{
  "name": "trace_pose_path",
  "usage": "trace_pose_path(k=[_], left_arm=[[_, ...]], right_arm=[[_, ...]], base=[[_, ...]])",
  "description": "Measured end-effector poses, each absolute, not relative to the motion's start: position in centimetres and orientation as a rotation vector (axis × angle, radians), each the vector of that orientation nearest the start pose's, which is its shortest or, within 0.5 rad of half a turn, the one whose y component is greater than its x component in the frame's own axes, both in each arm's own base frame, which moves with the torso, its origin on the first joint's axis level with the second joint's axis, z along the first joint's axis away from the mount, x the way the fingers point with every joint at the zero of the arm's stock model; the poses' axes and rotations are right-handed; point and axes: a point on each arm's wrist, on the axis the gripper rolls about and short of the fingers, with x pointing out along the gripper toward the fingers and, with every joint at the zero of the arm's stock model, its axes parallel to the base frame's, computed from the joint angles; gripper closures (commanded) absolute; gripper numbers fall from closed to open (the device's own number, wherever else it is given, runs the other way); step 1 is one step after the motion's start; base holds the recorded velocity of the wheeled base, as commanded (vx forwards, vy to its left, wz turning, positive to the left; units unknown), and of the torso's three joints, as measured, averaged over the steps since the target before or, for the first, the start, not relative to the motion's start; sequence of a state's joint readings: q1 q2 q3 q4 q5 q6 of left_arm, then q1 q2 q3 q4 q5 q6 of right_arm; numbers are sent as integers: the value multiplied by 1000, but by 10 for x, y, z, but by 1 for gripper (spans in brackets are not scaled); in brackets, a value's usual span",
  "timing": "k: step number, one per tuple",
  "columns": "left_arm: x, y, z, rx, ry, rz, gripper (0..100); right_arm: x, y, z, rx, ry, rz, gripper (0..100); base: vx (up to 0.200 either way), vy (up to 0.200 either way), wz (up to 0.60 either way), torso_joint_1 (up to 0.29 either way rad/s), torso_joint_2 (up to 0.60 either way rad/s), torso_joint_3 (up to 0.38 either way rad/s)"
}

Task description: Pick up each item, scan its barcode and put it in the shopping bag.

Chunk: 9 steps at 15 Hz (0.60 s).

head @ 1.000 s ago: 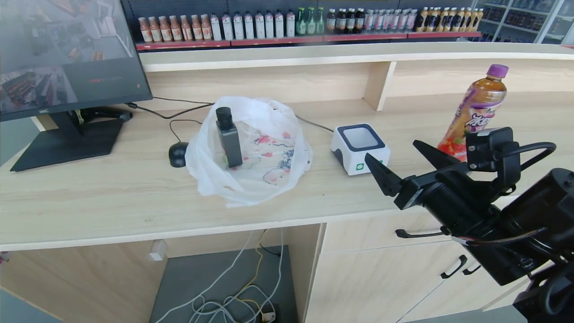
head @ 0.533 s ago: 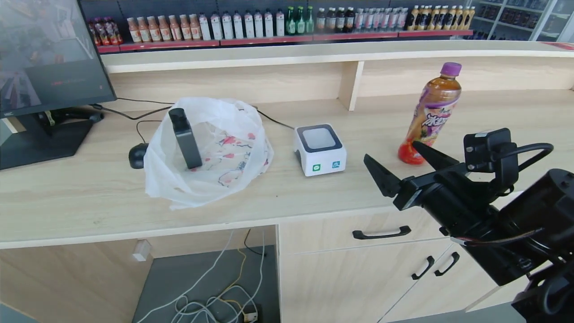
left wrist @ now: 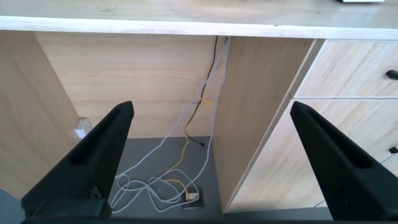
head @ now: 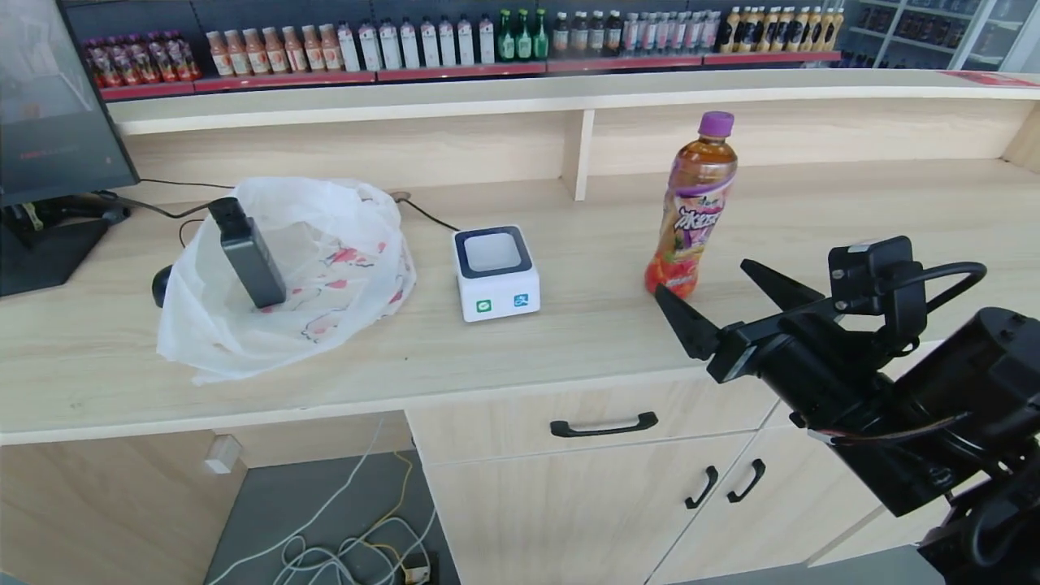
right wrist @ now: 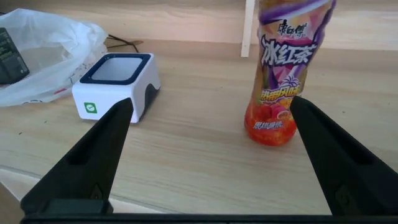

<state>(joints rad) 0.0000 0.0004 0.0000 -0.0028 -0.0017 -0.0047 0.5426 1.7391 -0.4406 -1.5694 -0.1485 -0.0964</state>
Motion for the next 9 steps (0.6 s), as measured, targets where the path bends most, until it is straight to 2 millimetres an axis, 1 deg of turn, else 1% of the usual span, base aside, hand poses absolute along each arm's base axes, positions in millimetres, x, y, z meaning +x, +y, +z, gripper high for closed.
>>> trace_pose_path(k=[1,6,9], left_arm=[[-23,0,76,-3,-2,-2,0],[-23,0,76,-1,-2,-2,0],[-23,0,76,-1,-2,-3,0]], right_arm=[[231,136,174,-3,-272,379,0],[232,141,170,-14,-258,394,0],[240,147,171,-33,-276,393,0]], base=[[0,-200,0,2,2,2],[0,0,0,0,0,0],[0,0,0,0,0,0]])
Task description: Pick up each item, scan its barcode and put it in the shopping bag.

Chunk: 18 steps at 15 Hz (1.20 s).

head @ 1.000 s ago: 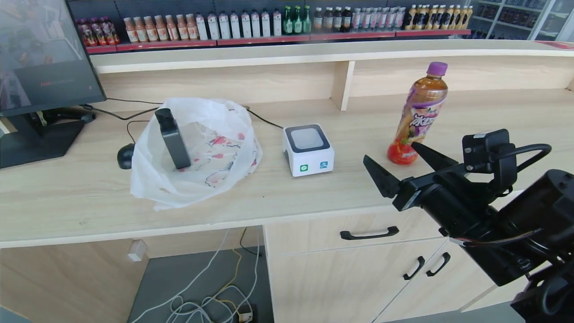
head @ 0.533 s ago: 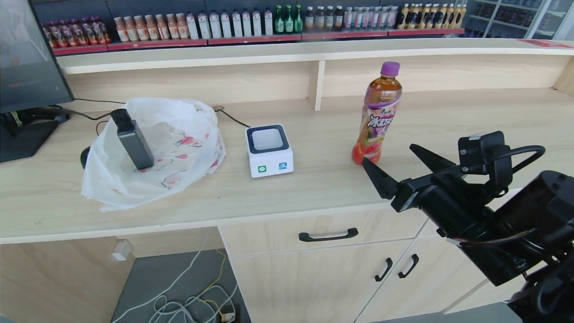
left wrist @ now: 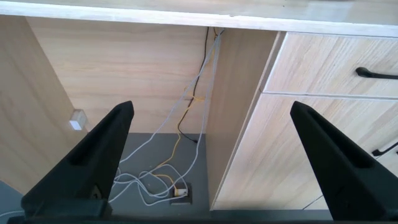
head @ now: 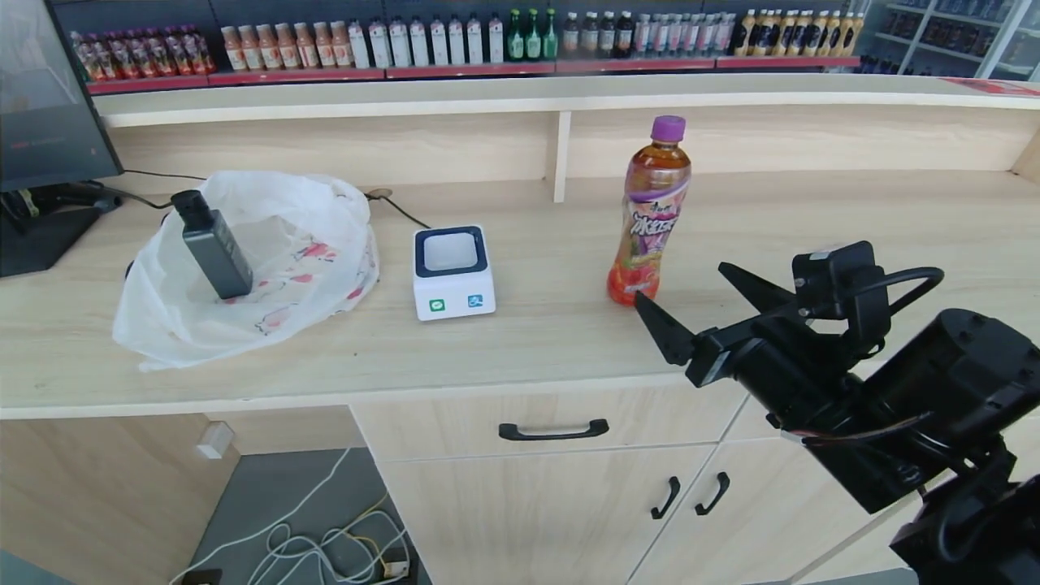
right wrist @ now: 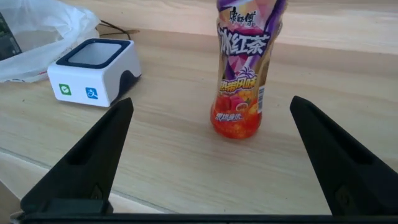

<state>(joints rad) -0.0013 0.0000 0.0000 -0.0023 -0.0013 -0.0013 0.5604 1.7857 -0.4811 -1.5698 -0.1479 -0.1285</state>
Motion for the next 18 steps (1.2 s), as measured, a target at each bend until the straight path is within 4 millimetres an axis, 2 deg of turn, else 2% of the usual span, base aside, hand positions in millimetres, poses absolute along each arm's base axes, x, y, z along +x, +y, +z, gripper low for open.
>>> trace_pose_path(k=[3,8,12,18], left_arm=[[-23,0,76,0,-2,-2,0],[-23,0,76,0,-2,-2,0],[-23,0,76,0,-2,-1,0],[-23,0,76,0,-2,-2,0]], right_arm=[[250,152,172,-37,-292,388,0],[276,156,185,-24,-354,349,0],[295,165,192,-28,-324,306,0],[310,172,184,-31,-305,303,0]], base=[[0,0,0,0,0,0],[0,0,0,0,0,0],[0,0,0,0,0,0],[0,0,0,0,0,0]])
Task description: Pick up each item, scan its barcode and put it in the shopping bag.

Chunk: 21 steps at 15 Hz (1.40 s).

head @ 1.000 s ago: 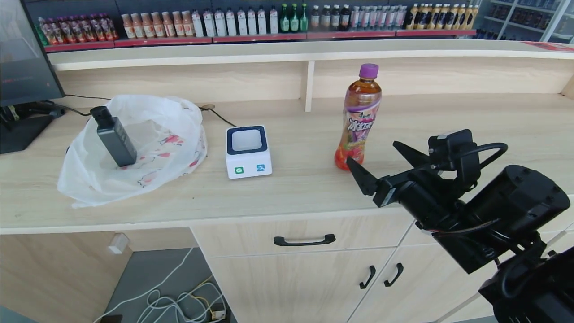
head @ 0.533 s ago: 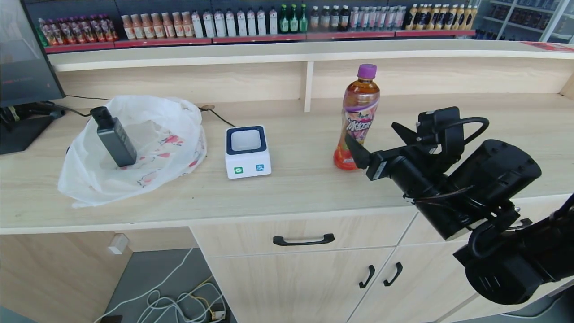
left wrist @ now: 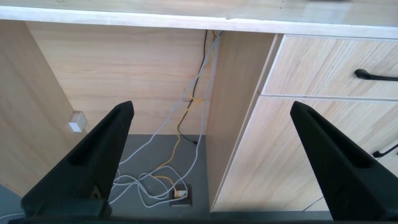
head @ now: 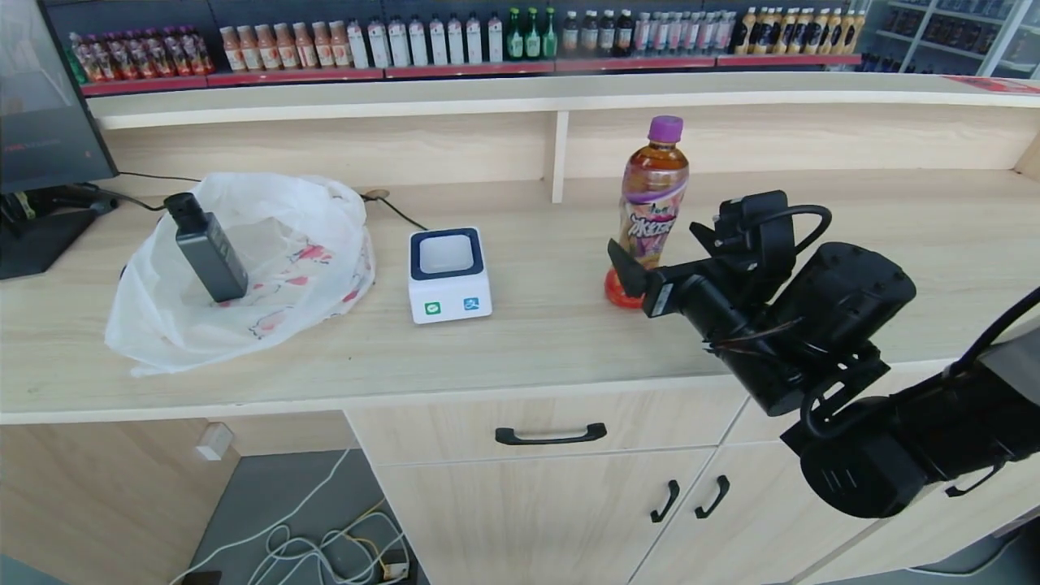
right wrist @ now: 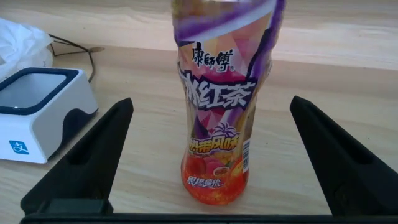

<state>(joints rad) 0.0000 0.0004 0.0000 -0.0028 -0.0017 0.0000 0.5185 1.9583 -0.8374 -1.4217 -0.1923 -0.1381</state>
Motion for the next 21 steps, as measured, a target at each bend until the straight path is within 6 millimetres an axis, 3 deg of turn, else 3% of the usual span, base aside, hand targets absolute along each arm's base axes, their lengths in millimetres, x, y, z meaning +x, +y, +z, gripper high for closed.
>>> trace_pose_path(k=[10,16,21], left_arm=[[-23,0,76,0,-2,-2,0],[-23,0,76,0,-2,-2,0],[-23,0,76,0,-2,-2,0]], right_arm=[[341,189,170,-42,-266,307,0],[361,195,178,-34,-242,298,0],[366,194,185,-29,-255,289,0]], base=[[0,0,0,0,0,0],[0,0,0,0,0,0],[0,0,0,0,0,0]])
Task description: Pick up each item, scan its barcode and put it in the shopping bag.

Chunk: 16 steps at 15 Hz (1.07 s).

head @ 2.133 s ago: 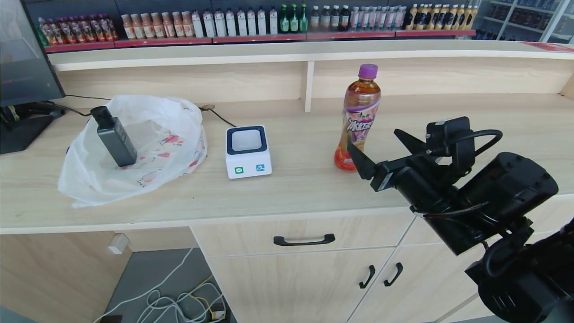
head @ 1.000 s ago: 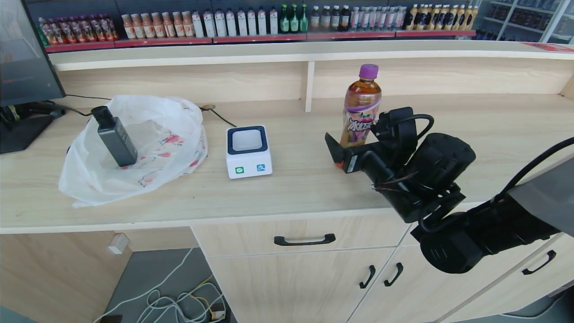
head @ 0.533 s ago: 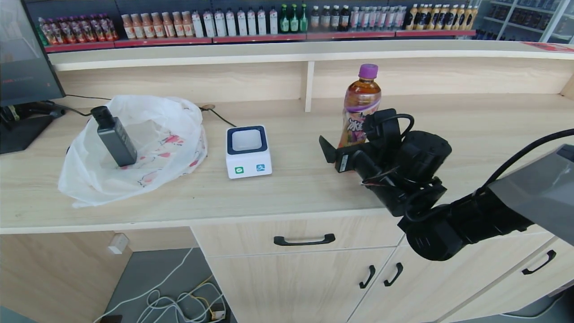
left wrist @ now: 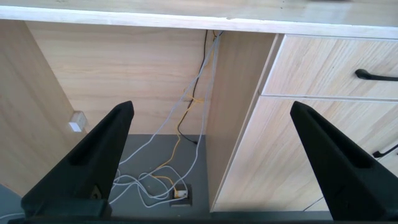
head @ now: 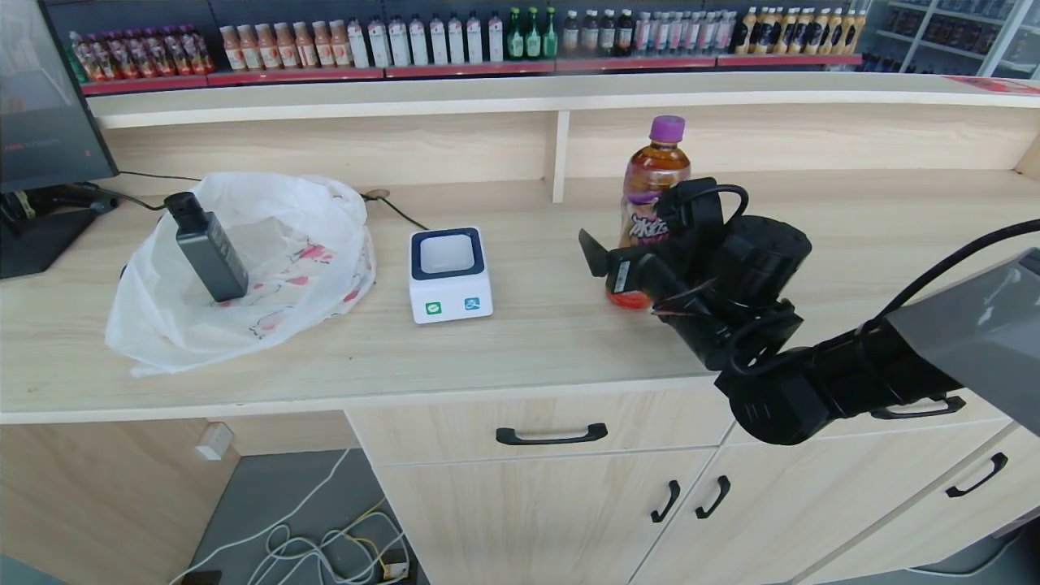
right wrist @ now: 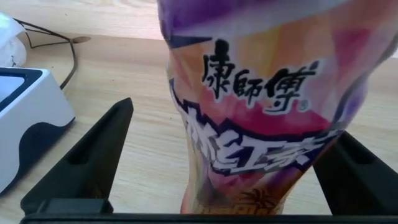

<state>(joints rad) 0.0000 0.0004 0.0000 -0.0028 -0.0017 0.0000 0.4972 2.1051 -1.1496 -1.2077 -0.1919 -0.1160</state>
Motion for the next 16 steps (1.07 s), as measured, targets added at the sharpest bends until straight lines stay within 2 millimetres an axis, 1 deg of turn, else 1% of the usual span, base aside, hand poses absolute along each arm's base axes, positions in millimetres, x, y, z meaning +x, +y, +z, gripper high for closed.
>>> trace_pose_path(k=[10,11,16], left_arm=[[-23,0,76,0,-3,-2,0],[-23,0,76,0,-2,-2,0],[-23,0,76,0,-2,-1,0]], right_arm=[[371,190,194,-22,-283,278,0],[371,189,195,-21,-286,276,100],[372,189,199,-17,-296,274,100]], base=[[0,0,0,0,0,0],[0,0,0,0,0,0],[0,0,0,0,0,0]])
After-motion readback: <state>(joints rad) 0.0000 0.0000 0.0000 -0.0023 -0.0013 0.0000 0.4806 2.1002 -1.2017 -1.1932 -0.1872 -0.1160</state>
